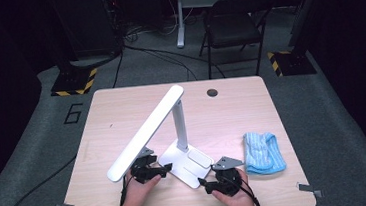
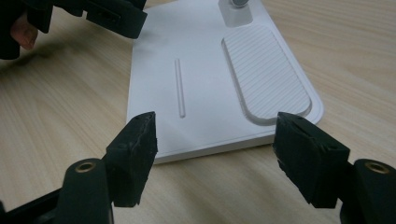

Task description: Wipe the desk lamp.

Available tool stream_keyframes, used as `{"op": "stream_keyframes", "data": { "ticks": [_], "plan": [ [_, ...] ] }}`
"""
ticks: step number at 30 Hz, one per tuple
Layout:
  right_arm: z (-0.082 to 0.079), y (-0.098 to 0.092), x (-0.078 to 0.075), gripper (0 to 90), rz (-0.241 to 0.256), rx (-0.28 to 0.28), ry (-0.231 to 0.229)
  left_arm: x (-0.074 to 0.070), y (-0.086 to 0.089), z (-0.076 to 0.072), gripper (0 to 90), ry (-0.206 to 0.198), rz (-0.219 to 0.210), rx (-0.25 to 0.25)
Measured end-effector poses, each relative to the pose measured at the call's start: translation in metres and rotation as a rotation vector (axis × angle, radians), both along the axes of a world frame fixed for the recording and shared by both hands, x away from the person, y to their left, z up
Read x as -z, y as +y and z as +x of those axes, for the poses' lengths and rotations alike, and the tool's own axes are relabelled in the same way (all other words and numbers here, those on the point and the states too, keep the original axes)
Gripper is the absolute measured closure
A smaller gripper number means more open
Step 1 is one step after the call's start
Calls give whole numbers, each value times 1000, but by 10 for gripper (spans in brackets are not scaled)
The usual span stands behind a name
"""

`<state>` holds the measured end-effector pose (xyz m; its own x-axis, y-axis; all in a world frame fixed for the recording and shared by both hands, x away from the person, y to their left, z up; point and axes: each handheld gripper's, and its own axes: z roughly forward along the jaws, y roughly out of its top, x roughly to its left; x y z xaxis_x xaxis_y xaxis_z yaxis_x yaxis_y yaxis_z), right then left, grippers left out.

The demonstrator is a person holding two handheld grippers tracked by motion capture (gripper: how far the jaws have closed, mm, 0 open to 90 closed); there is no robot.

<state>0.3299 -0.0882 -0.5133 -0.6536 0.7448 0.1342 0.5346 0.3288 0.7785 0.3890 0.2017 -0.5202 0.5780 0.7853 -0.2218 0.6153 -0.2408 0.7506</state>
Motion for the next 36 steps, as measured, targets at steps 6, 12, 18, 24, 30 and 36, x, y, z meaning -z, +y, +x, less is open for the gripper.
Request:
{"op": "stream_keyframes", "data": {
  "ticks": [6, 12, 18, 24, 30, 36],
  "plan": [
    [-1, 6, 7, 272, -23, -32, 3, 2, -2, 2, 227, 11, 4, 9],
    [-2, 8, 7, 262, -20, -22, 13, 4, -6, 2, 221, 11, 8, 28],
    [-2, 8, 8, 245, -18, -24, 17, 4, -7, 1, 211, 5, 10, 28],
    [-2, 9, 7, 215, -14, -19, 23, 5, -6, 0, 210, 2, 4, 34],
    [2, 12, 9, 156, -34, -10, 10, 4, -4, -3, 210, 8, 10, 41],
    [6, 15, 9, 143, -51, 1, 5, 5, -4, -6, 211, 5, 9, 37]
  ]
}}
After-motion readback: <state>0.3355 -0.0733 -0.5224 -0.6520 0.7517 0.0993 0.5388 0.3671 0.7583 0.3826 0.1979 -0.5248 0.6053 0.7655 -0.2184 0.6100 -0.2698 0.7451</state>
